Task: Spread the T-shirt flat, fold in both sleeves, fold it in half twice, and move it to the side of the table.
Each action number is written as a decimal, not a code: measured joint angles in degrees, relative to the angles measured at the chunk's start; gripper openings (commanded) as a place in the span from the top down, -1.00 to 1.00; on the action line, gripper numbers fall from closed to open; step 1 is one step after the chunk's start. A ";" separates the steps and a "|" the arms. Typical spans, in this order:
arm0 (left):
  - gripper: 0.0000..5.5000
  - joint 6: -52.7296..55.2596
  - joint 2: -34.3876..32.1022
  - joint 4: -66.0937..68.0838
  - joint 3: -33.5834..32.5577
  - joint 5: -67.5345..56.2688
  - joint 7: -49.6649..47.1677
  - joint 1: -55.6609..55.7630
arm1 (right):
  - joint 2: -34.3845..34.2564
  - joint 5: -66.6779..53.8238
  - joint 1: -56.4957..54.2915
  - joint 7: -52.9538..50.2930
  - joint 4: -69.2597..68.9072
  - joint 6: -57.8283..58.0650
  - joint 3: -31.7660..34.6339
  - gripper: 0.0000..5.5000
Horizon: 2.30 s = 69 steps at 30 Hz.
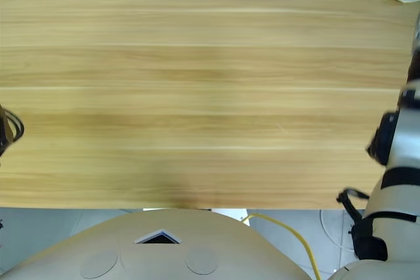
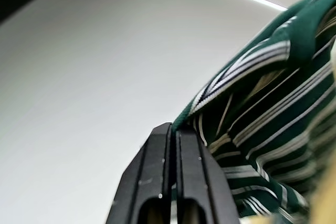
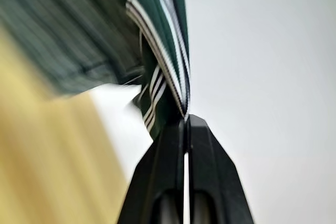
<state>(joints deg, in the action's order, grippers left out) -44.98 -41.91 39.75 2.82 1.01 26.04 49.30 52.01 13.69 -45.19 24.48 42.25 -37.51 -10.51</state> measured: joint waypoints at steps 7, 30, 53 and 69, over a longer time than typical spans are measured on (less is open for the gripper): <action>1.00 -5.47 1.91 1.94 9.32 9.03 5.06 -29.12 | 0.16 4.56 26.62 5.86 -4.94 -2.79 -6.21 1.00; 1.00 -4.91 -7.75 -14.14 16.74 8.29 18.55 -47.31 | 3.35 -6.35 45.90 20.85 -23.96 -1.87 -4.28 0.36; 0.02 4.26 -8.68 -30.80 10.11 -34.89 47.33 -58.26 | 5.57 -33.18 60.96 37.23 -44.99 -3.00 1.28 -0.89; -0.88 7.85 -0.99 -25.43 2.28 -31.72 50.54 -53.53 | 0.75 -2.40 43.13 16.61 -19.52 2.58 1.84 -0.96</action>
<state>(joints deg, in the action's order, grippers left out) -37.12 -42.90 14.33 5.10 -30.70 76.58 -4.23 52.76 11.29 -2.05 41.09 22.73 -34.93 -8.67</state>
